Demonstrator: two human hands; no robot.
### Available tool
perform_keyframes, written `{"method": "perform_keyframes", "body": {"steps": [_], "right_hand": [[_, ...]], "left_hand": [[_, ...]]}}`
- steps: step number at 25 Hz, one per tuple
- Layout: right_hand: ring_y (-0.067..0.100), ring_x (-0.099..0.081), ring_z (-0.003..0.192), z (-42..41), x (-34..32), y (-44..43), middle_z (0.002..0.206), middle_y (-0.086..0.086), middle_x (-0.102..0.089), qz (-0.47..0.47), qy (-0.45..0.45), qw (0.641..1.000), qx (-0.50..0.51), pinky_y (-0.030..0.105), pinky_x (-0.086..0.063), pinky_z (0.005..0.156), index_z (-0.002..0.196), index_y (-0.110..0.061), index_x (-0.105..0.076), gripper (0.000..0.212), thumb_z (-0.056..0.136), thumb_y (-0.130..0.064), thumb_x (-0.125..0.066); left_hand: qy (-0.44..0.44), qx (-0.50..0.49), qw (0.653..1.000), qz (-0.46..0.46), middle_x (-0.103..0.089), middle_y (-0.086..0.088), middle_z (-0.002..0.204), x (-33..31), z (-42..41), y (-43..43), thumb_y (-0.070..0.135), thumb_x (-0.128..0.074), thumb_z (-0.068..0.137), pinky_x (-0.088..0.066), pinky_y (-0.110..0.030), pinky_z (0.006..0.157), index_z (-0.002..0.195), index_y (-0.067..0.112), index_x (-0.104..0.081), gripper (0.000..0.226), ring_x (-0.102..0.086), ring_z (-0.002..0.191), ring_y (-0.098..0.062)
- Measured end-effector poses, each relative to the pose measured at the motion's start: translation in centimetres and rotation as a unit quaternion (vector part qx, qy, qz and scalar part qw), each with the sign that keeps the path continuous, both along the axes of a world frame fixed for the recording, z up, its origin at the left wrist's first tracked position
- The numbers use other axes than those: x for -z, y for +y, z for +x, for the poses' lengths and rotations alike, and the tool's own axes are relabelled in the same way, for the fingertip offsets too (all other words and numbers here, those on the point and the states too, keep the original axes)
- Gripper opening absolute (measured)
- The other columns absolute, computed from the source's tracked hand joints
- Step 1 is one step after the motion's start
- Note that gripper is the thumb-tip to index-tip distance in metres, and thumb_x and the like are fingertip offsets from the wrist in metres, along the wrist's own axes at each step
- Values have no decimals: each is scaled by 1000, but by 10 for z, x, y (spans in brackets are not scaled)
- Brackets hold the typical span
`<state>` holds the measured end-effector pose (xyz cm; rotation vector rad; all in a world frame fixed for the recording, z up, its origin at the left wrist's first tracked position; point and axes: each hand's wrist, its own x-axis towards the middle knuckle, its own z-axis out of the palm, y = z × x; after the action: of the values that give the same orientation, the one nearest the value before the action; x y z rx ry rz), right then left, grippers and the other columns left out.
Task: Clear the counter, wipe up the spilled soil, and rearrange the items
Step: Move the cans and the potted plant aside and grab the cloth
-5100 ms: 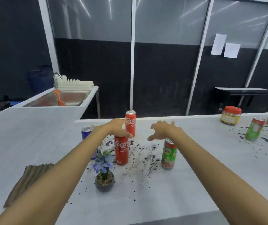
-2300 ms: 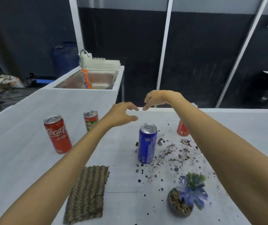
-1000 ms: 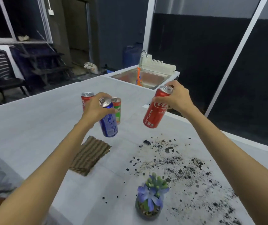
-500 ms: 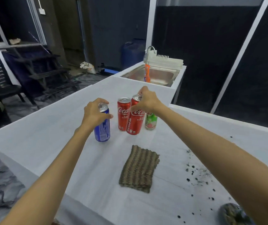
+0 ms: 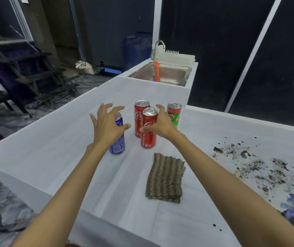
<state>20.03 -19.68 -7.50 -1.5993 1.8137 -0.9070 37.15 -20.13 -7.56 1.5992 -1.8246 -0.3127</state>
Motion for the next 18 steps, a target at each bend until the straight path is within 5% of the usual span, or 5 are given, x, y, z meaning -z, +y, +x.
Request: {"method": "perform_keyframes", "body": {"steps": [3, 7, 9, 14, 18], "right_hand": [[25, -45, 125, -3, 14, 51, 139, 12, -43, -15, -82, 996, 24, 35, -41, 100, 139, -14, -29, 82, 73, -20, -77], [12, -54, 99, -17, 47, 156, 118, 5, -56, -31, -146, 986, 68, 9, -42, 75, 120, -16, -50, 41, 82, -15, -66], [8, -56, 102, -32, 65, 213, 114, 1, -60, -25, -162, 983, 81, 11, -47, 81, 104, -21, -57, 23, 84, -11, -63], [15, -65, 92, -88, 90, 326, 93, 2, -67, -51, -181, 952, 242, 3, -48, 68, 81, -18, -63, 9, 80, -16, -71], [23, -55, 101, -132, 91, 342, 119, 10, -49, -83, -140, 914, 373, 24, -49, 84, 120, -16, -44, 64, 68, -28, -81]], "left_hand": [[7, 45, 996, -75, -31, -2, 150, 7, -24, 38, 25, -62, 84, -4, -42, 118, 134, 23, -45, 53, -14, 145, -20], [42, 177, 983, -11, -30, 1, 152, 51, -67, 114, 19, -49, 92, -4, -36, 120, 140, 21, -35, 50, -14, 144, -13], [32, 228, 973, 11, -26, 3, 154, 79, -85, 152, 23, -43, 94, -2, -36, 120, 142, 23, -31, 50, -9, 146, -13], [-129, 233, 963, 39, 0, 3, 158, 133, -110, 200, 73, 13, 73, 12, -30, 114, 147, 18, -11, 95, 14, 141, -7], [-229, 217, 948, 26, 18, 10, 149, 142, -116, 206, 67, 39, 57, 17, -33, 112, 147, 18, 0, 109, 26, 135, -9]]}}
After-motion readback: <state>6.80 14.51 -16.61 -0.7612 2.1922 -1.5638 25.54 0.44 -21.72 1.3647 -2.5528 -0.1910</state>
